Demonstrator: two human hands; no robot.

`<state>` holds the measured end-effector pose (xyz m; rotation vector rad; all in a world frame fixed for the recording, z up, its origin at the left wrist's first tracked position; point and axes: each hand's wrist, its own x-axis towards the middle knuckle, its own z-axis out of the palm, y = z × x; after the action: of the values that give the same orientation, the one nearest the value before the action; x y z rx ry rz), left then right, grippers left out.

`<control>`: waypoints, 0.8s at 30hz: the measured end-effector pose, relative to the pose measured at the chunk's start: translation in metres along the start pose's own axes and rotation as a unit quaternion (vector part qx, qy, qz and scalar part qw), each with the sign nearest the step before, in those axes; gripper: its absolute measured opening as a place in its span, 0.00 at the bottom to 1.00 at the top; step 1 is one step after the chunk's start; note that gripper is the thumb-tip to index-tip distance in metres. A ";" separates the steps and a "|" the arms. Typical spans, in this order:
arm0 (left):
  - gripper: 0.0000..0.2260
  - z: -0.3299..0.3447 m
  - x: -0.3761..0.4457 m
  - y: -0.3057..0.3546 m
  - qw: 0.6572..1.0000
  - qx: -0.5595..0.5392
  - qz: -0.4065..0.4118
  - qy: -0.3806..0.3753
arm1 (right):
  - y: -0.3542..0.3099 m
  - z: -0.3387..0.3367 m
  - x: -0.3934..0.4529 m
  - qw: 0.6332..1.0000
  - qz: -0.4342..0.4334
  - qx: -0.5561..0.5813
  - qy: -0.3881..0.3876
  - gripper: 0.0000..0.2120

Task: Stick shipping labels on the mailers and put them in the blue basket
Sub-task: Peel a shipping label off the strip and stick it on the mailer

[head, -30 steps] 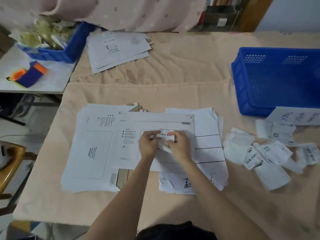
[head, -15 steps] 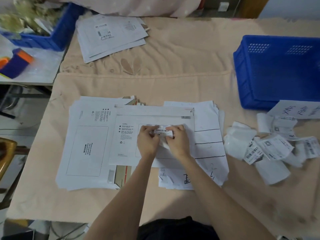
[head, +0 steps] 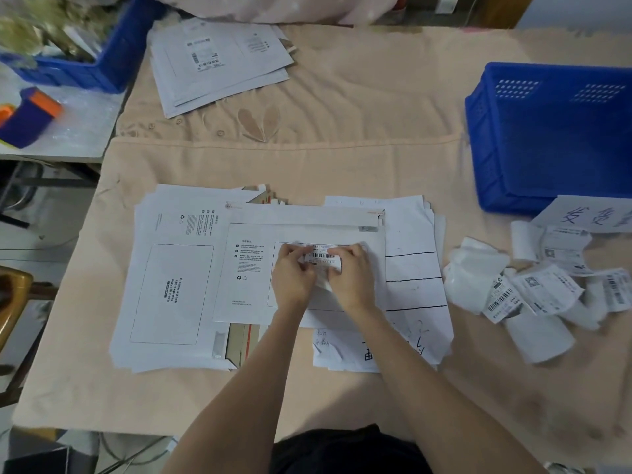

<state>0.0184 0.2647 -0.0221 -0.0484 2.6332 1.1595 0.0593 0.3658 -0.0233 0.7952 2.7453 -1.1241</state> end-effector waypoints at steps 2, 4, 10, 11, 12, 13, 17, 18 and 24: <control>0.18 -0.002 0.000 0.000 1.000 0.010 0.009 -0.010 | 0.002 0.003 -0.002 0.997 -0.024 -0.054 0.042 0.18; 0.18 -0.003 0.000 -0.002 0.999 0.016 0.023 -0.017 | 0.003 0.003 -0.004 0.991 -0.050 -0.085 0.087 0.19; 0.20 -0.005 0.002 -0.004 0.999 0.026 0.024 -0.026 | 0.012 0.005 -0.012 0.972 -0.059 -0.187 0.128 0.22; 0.20 -0.005 0.002 -0.004 0.999 0.023 0.022 -0.025 | 0.013 0.004 -0.014 0.973 -0.051 -0.185 0.132 0.23; 0.19 -0.006 0.002 -0.004 0.999 0.022 0.022 -0.026 | 0.014 0.003 -0.015 0.975 -0.041 -0.177 0.131 0.22; 0.19 -0.006 0.002 -0.004 0.999 0.023 0.022 -0.028 | 0.014 0.001 -0.015 0.979 -0.025 -0.165 0.115 0.22; 0.18 -0.009 0.003 -0.004 0.999 0.036 0.015 -0.035 | 0.014 -0.004 -0.010 0.994 0.033 -0.103 0.035 0.23; 0.17 -0.011 0.004 -0.005 0.998 0.045 0.015 -0.041 | 0.014 -0.004 -0.009 0.995 0.040 -0.083 0.034 0.24; 0.17 -0.019 0.006 -0.014 0.992 0.092 0.020 -0.085 | 0.011 -0.014 -0.005 0.998 0.052 -0.041 -0.024 0.25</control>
<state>0.0103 0.2419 -0.0210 0.1324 2.5866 0.8852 0.0702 0.3794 -0.0187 0.8760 2.6575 -0.9920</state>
